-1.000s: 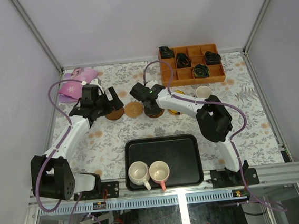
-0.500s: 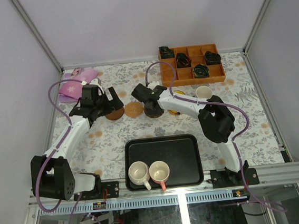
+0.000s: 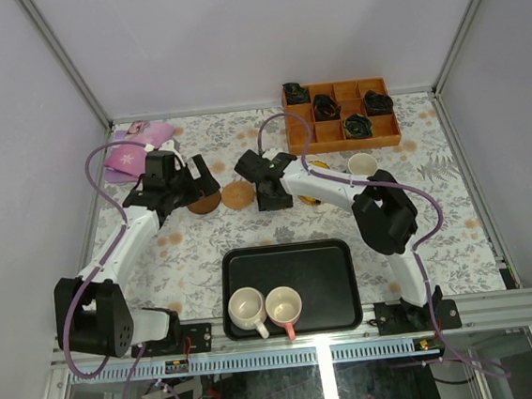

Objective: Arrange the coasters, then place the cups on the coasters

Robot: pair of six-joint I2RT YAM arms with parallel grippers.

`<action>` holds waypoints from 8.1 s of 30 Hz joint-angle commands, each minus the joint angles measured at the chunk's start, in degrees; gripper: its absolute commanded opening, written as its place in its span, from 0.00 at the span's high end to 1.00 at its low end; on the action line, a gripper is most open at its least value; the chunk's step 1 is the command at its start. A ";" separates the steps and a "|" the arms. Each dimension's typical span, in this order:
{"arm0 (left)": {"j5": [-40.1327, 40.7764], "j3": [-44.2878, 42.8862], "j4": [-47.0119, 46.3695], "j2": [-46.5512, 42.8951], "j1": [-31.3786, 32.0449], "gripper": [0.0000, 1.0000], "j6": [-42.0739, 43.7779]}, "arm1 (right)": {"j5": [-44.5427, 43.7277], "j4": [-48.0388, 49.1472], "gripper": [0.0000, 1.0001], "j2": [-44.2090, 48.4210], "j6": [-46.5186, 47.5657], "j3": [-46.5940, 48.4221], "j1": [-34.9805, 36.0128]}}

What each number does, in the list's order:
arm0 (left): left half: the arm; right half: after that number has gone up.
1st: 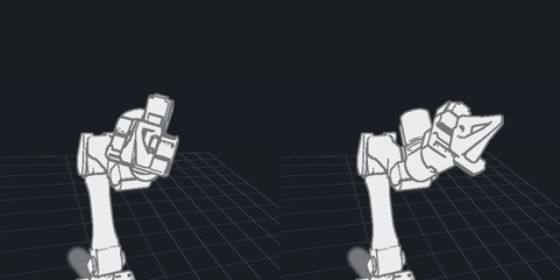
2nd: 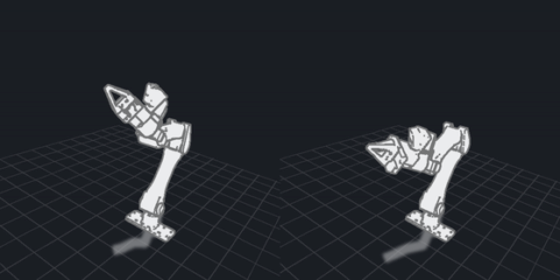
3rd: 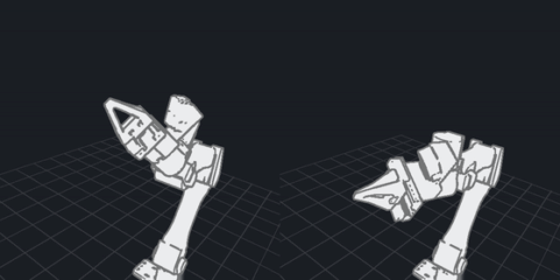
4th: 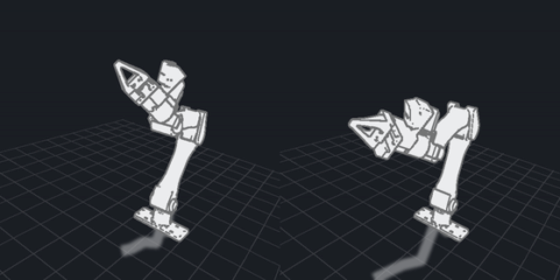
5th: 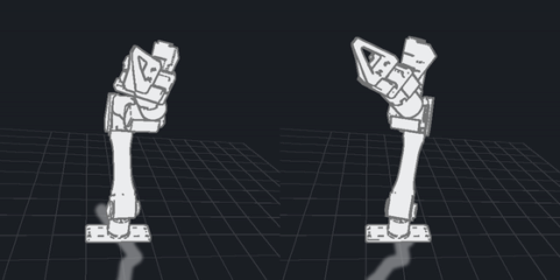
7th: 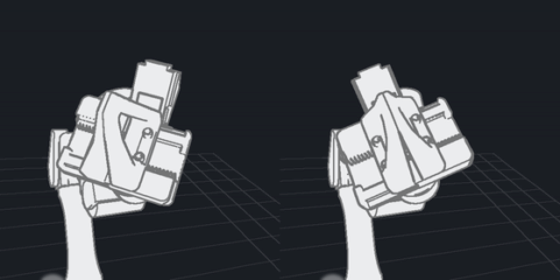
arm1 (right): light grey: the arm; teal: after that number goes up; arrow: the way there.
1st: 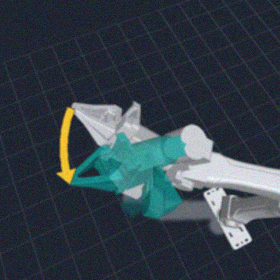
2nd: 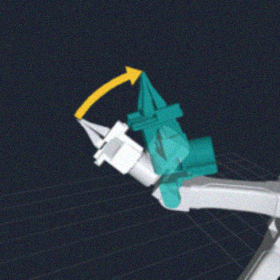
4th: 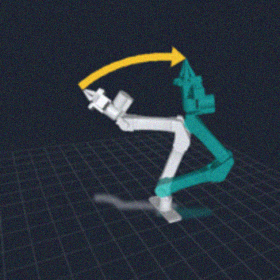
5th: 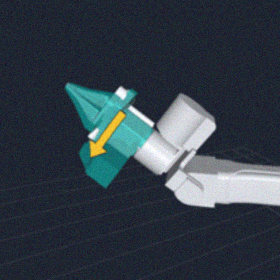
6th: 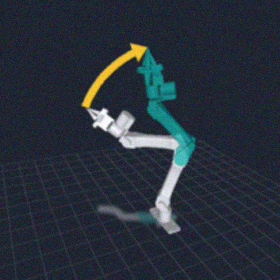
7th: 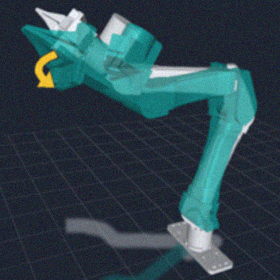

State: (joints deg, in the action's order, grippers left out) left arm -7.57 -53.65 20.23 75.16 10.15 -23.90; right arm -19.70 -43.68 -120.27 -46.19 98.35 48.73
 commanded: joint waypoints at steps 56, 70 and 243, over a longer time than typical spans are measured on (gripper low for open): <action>-2.22 4.77 -1.34 -8.38 0.44 0.00 -0.41 | 6.03 -0.23 0.01 34.96 8.50 -23.85 14.12; -3.34 5.84 -0.37 -9.97 0.66 0.00 -2.36 | 1.77 -5.35 0.01 41.81 -6.21 -31.86 39.67; 6.43 1.48 -0.12 1.70 -7.67 0.33 -0.93 | 4.05 -4.51 0.51 -13.79 8.74 29.66 5.31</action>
State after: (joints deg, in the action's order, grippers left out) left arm -0.67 -51.90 22.33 77.21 2.87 -25.78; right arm -16.32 -49.93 -136.46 -38.46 128.70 53.28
